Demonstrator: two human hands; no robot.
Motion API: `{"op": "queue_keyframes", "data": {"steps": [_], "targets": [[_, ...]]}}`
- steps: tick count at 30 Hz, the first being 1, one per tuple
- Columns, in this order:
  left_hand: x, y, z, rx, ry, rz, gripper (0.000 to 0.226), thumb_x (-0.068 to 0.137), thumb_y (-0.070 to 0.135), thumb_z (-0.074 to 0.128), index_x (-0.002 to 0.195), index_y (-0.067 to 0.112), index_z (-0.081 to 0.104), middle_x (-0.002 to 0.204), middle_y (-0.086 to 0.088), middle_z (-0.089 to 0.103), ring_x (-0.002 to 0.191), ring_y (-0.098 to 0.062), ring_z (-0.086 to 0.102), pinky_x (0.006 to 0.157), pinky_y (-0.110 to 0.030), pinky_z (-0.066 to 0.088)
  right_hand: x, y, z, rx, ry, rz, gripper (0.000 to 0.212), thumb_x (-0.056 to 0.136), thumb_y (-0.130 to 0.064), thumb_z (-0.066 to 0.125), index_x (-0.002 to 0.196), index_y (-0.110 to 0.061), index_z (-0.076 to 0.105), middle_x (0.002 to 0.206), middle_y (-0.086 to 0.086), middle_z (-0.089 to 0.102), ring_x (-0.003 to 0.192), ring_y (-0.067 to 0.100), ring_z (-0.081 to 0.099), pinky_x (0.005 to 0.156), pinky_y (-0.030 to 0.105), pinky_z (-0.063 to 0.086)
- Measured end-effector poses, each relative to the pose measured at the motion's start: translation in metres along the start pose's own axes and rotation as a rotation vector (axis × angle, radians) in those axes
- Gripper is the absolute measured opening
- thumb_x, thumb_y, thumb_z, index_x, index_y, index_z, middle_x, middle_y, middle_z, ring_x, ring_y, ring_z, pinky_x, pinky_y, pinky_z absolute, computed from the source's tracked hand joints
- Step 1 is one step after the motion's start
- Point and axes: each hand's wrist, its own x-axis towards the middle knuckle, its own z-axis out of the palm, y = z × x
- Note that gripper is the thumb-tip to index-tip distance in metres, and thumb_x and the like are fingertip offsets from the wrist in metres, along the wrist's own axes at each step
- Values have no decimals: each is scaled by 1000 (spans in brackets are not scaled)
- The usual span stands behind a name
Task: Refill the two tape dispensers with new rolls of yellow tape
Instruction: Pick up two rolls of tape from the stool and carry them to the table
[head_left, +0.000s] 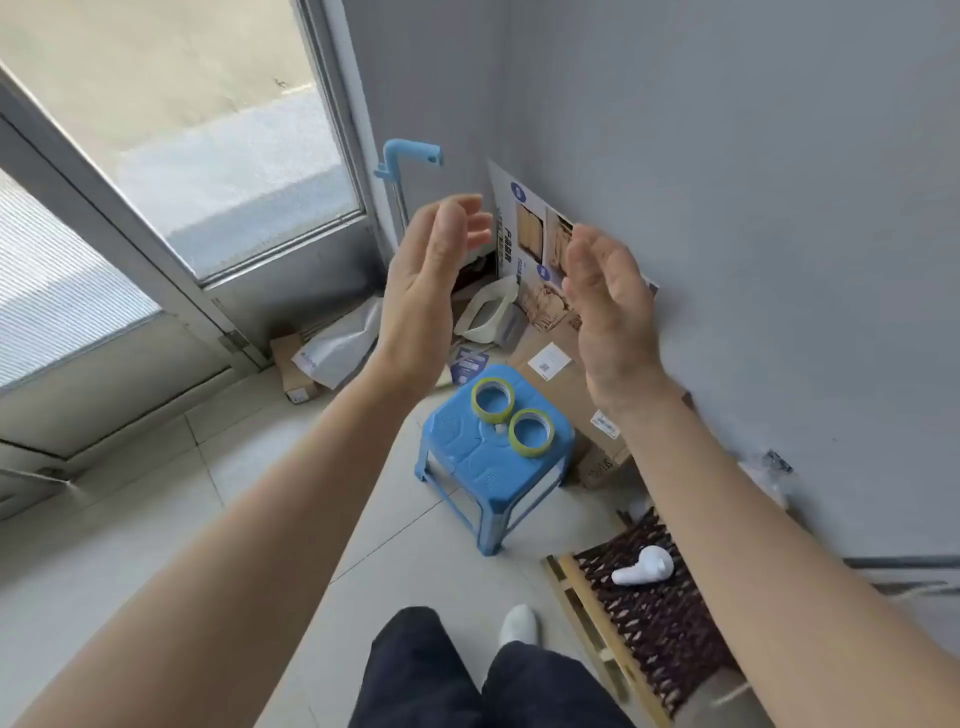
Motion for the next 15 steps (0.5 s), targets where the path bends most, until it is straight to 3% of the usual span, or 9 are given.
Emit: {"op": "queue_keyframes", "data": {"steps": [2, 5, 8, 15], "targets": [[12, -6, 4, -40, -14, -53, 44, 79, 59, 41, 102, 26, 58, 106, 1, 62, 110, -16, 59, 91, -22, 43, 10, 6, 0, 4, 48, 26, 37, 81, -52, 55, 113, -34, 52, 133, -2, 54, 133, 14, 46, 114, 38, 36], [27, -27, 6, -33, -53, -97, 41, 80, 55, 37, 101, 27, 59, 107, -1, 62, 111, -21, 59, 94, -26, 44, 20, 18, -1, -10, 79, 48, 33, 82, -48, 55, 111, -34, 51, 135, -1, 54, 133, 15, 46, 112, 34, 37], [45, -53, 0, -33, -111, -156, 35, 88, 47, 36, 101, 23, 58, 106, -2, 62, 107, -17, 60, 90, -20, 44, 35, 38, 4, -11, 121, 73, 24, 88, -41, 53, 111, -35, 51, 130, -4, 53, 132, 14, 46, 113, 35, 37], [78, -129, -21, 41, -247, -277, 30, 93, 35, 35, 102, 17, 57, 101, -2, 60, 97, -11, 58, 86, -17, 45, 55, 110, 24, -88, 263, 201, 34, 90, -39, 57, 120, -25, 51, 131, -4, 54, 131, 13, 46, 110, 30, 37]]}}
